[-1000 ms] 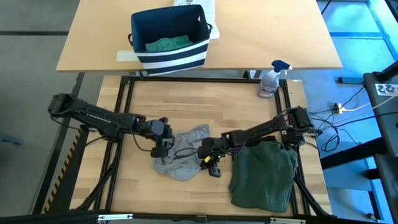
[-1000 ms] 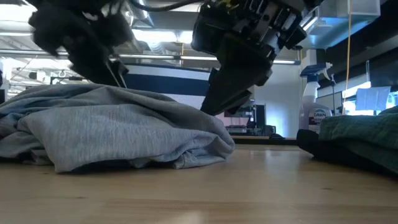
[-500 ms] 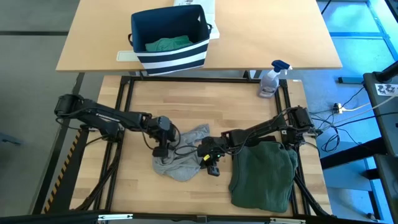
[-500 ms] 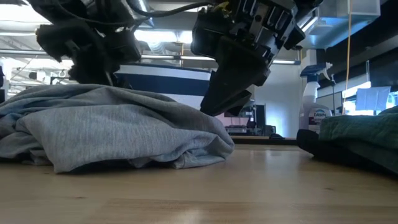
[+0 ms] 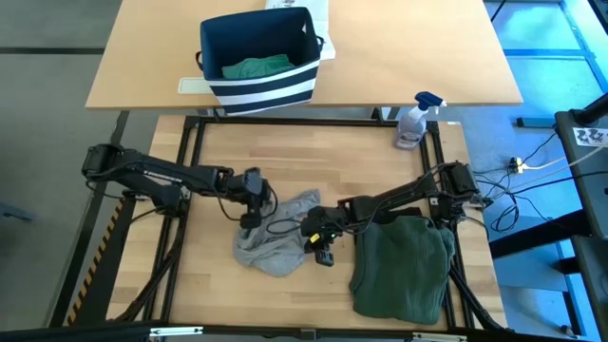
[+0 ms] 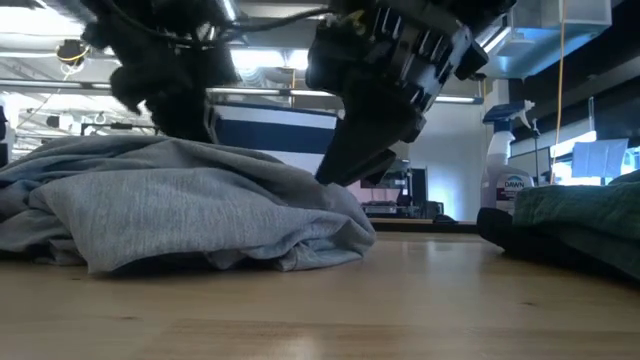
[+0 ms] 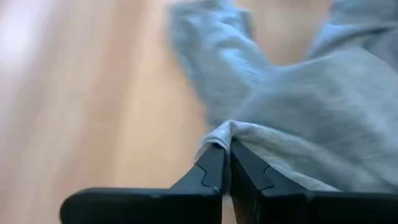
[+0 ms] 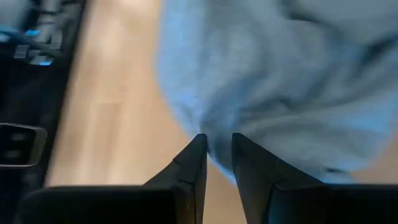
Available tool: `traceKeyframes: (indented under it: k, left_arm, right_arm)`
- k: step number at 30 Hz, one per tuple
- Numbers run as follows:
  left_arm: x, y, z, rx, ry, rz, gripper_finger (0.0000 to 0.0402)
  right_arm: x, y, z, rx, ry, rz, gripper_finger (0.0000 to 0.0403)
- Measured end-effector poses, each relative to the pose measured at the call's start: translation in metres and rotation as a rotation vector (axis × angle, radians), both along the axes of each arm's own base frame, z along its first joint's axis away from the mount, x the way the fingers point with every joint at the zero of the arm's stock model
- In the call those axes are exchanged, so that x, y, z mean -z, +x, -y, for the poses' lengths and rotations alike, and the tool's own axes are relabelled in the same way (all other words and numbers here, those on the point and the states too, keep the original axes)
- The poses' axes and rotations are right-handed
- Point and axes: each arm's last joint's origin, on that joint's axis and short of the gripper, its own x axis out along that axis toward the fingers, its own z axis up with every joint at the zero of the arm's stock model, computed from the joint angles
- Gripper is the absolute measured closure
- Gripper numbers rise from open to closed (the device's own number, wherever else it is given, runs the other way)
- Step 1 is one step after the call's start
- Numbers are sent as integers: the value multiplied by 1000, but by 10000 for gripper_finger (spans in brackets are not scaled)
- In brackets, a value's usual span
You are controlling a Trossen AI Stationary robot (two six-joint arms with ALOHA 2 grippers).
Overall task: Fold Laundry from Bin
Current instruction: Fold the gray shirt
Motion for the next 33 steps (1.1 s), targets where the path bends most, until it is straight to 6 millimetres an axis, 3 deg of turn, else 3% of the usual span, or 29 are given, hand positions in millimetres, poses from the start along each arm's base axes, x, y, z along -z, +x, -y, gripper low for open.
traceKeyframes:
  k: [7,16,23,27,33]
  left_arm:
    - [-57,-10,24,-44,284,55,399]
    - [-148,-28,31,-27,479,173,400]
    - [-202,-42,40,67,555,268,401]
    - [-219,-51,43,138,557,279,401]
    - [-227,-53,47,226,530,301,401]
  right_arm:
    - [-21,-16,24,234,-206,-133,326]
    - [-79,-34,21,436,-443,105,326]
    - [-104,-44,35,582,-562,186,326]
    - [-103,-44,52,543,-602,150,316]
    - [-101,-42,82,477,-502,114,234]
